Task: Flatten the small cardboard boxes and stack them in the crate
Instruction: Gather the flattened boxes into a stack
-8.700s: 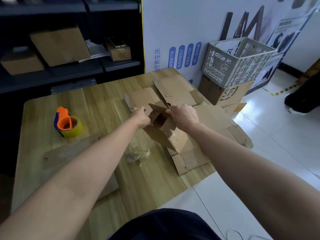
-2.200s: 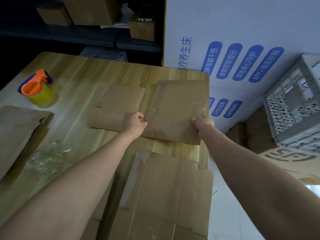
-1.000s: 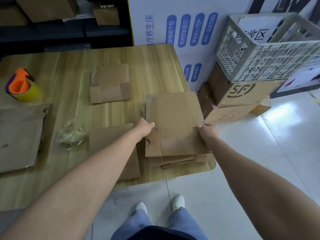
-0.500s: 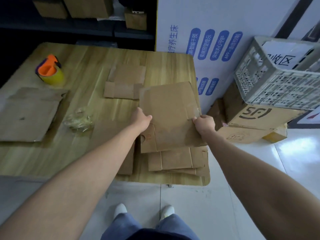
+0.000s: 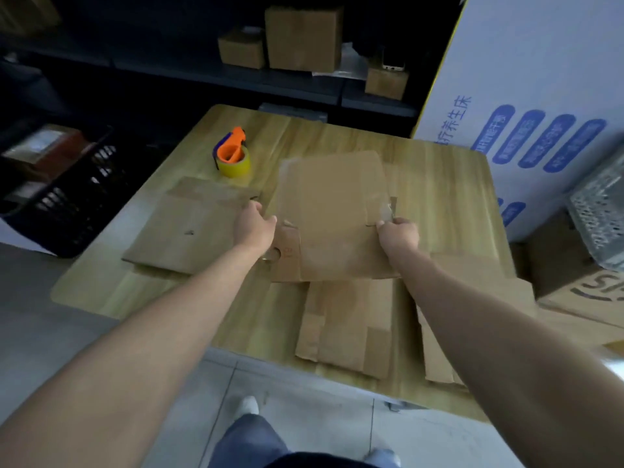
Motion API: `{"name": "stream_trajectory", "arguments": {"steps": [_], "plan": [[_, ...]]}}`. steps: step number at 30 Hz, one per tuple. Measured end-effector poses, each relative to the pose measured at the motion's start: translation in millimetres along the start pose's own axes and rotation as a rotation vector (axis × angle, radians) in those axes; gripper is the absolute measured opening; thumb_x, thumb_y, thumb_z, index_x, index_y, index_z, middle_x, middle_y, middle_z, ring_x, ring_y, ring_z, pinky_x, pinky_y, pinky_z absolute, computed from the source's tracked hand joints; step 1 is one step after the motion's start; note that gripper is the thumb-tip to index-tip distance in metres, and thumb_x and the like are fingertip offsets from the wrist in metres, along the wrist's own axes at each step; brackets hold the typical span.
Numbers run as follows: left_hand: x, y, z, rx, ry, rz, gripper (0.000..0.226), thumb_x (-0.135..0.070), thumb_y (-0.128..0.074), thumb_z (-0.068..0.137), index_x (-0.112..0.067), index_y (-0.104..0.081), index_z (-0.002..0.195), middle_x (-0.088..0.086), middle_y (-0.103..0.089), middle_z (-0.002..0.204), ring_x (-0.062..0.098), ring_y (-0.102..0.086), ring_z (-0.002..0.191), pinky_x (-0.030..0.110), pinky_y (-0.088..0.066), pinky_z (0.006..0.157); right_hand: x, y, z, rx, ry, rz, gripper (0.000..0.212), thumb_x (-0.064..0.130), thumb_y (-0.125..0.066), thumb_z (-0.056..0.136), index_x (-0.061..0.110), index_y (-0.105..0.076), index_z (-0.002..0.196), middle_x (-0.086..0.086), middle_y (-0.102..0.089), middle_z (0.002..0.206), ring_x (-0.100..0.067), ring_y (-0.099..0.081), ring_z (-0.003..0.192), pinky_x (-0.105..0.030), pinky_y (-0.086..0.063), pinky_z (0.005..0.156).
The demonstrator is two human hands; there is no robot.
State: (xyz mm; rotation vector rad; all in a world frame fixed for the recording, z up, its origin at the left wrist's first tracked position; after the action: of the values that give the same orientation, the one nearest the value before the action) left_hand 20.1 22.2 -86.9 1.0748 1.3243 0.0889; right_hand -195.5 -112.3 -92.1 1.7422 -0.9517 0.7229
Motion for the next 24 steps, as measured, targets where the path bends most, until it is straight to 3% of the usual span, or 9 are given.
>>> {"name": "stream_trajectory", "arguments": {"steps": [8, 13, 17, 21, 24], "plan": [[106, 123, 104, -0.084, 0.112, 0.136, 0.043, -0.024, -0.057, 0.093, -0.005, -0.049, 0.13, 0.015, -0.049, 0.133, 0.033, -0.05, 0.119, 0.042, -0.042, 0.1, 61, -194, -47, 0.116, -0.084, 0.05, 0.041, 0.026, -0.054, 0.09, 0.007, -0.054, 0.126, -0.004, -0.057, 0.099, -0.02, -0.049, 0.082, -0.027, -0.039, 0.073], [150, 149, 134, -0.041, 0.19, 0.186, 0.043, -0.03, -0.055, 0.094, -0.005, -0.048, 0.128, 0.015, -0.048, 0.131, 0.034, -0.051, 0.117, 0.046, -0.042, 0.099, 64, -273, -72, 0.165, -0.171, 0.009, 0.04, 0.024, -0.053, 0.091, 0.002, -0.052, 0.125, -0.014, -0.06, 0.118, -0.031, -0.058, 0.102, -0.028, -0.039, 0.073], [170, 152, 149, 0.025, 0.216, 0.215, 0.05, -0.031, -0.057, 0.093, -0.002, -0.044, 0.131, 0.017, -0.043, 0.135, 0.036, -0.046, 0.121, 0.048, -0.039, 0.101, 60, -304, -75, 0.185, -0.234, -0.049, 0.037, 0.024, -0.05, 0.094, 0.002, -0.053, 0.123, -0.014, -0.061, 0.118, -0.029, -0.058, 0.1, -0.029, -0.041, 0.073], [187, 146, 163, 0.113, 0.236, 0.248, 0.056, -0.035, -0.054, 0.093, -0.001, -0.039, 0.134, 0.019, -0.039, 0.138, 0.039, -0.042, 0.124, 0.049, -0.037, 0.103, 55, -325, -73, 0.23, -0.273, -0.156, 0.039, 0.026, -0.049, 0.095, 0.0, -0.052, 0.124, -0.016, -0.06, 0.121, -0.032, -0.057, 0.111, -0.031, -0.044, 0.083], [198, 141, 172, 0.137, 0.264, 0.283, 0.059, -0.039, -0.055, 0.092, -0.001, -0.039, 0.134, 0.019, -0.039, 0.138, 0.039, -0.041, 0.125, 0.047, -0.038, 0.102, 54, -333, -72, 0.235, -0.34, -0.303, 0.05, 0.026, -0.051, 0.091, 0.0, -0.044, 0.133, -0.016, -0.052, 0.133, -0.032, -0.048, 0.122, -0.036, -0.04, 0.103]]}}
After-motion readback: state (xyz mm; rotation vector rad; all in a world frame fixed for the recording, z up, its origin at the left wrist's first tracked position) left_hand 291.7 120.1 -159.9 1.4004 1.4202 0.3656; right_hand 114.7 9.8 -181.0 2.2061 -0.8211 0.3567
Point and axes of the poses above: each hand's wrist, its own z-axis towards the middle knuckle, its own y-axis out of the back of the hand, x = y × z, the point moved 1 cm from there along z, towards the middle knuckle
